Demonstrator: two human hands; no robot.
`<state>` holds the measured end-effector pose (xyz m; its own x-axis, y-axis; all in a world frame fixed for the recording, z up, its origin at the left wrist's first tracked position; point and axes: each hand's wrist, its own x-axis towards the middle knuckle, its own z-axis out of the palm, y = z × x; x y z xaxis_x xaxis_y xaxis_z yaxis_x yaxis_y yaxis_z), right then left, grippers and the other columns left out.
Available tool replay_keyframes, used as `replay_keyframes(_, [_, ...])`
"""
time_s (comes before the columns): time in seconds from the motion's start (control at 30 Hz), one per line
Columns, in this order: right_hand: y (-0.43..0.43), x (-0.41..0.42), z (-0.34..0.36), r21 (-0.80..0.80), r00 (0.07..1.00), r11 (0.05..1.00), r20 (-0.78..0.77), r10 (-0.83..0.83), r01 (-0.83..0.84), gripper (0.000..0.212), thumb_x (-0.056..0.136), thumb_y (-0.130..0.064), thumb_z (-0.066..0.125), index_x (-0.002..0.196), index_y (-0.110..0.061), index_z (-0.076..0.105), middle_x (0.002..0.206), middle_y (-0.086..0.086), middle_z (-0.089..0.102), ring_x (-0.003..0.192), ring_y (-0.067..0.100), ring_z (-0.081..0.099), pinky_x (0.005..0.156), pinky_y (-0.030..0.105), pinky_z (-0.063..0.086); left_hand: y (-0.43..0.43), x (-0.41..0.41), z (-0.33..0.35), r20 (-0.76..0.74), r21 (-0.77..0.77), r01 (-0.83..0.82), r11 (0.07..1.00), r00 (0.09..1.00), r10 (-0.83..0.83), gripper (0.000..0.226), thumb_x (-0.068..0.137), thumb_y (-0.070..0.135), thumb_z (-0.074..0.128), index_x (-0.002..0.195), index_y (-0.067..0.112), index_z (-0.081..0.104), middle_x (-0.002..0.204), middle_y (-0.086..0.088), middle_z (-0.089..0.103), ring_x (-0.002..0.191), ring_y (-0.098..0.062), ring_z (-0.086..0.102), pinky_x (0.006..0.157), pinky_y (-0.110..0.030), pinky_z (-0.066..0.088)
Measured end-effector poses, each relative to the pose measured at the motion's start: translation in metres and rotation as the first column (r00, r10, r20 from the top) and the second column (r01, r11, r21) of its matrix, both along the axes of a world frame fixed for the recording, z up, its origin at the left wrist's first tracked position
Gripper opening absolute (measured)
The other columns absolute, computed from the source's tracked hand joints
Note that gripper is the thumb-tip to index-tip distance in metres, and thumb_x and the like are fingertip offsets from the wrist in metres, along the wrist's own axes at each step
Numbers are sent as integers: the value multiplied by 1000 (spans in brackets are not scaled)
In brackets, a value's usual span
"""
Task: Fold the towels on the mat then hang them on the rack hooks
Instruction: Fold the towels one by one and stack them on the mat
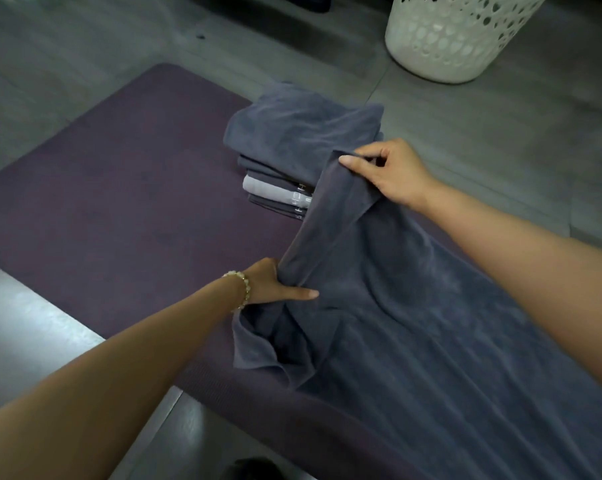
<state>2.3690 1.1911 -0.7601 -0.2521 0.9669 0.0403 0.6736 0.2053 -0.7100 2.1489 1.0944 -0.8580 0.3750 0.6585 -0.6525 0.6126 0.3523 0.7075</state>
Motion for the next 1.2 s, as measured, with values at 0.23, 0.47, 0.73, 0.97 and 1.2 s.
replay_keyframes(0.23, [20, -36, -12, -13, 984, 986, -57, -167, 167, 11, 87, -33, 67, 83, -26, 74, 79, 4, 73, 57, 18, 64, 67, 30, 52, -3, -65, -4, -169, -52, -2, 999, 986, -7, 90, 47, 66, 81, 120, 16, 61, 111, 3, 67, 99, -14, 65, 91, -32, 52])
replay_keyframes(0.47, [26, -58, -40, -47, 958, 961, -79, -276, 272, 12, 90, -24, 65, 86, -15, 71, 68, -3, 65, 55, 9, 62, 73, 31, 55, -14, -93, -15, -116, -44, -120, 992, 987, 114, 74, 56, 66, 76, 111, 19, 65, 104, 4, 70, 92, -10, 66, 85, -26, 53])
replay_keyframes(0.73, [36, -56, -54, -119, 903, 929, -223, -368, 350, 5, 90, -13, 63, 88, -17, 62, 68, -1, 62, 48, -4, 59, 74, 28, 55, -25, -116, -18, -240, -175, 126, 976, 956, -166, 71, 60, 61, 75, 118, 23, 62, 116, 9, 64, 110, -14, 59, 101, -32, 46])
replay_keyframes(0.97, [38, -53, -36, 104, 794, 827, -370, -483, 552, 5, 84, -19, 68, 83, -24, 65, 68, -12, 60, 60, 4, 56, 73, 29, 55, -27, -108, -5, 41, -73, -242, 967, 969, 245, 20, 90, 40, 54, 101, 26, 63, 101, 5, 69, 91, -7, 66, 80, -20, 53])
replay_keyframes(1.2, [33, -33, -46, -217, 978, 958, -51, -203, 187, 76, 84, -13, 71, 147, -15, 29, 155, 4, 25, 128, 19, 45, 105, 24, 37, -16, -84, 7, 30, -146, -134, 980, 990, 139, 47, 74, 35, 77, 117, 23, 61, 110, 10, 68, 101, -8, 64, 92, -27, 50])
